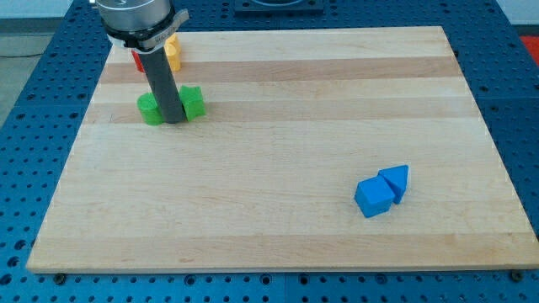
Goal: Push the green circle slightly towards the top left of the board
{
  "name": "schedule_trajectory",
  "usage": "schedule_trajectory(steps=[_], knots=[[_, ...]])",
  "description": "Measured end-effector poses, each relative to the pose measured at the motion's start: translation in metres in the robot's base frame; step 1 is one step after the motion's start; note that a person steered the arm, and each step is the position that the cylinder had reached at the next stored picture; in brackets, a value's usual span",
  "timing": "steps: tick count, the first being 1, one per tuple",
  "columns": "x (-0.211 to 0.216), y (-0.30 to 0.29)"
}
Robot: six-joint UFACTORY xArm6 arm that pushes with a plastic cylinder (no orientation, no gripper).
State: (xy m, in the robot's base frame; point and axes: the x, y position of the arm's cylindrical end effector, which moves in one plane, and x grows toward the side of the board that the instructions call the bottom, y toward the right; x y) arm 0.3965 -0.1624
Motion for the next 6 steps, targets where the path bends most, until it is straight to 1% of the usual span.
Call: schedule_trajectory(steps=[1, 2, 5, 6], knots=[[0.019, 0.0], [0.036, -0.014], [-0.037, -0.022], [-0.049, -0.036]])
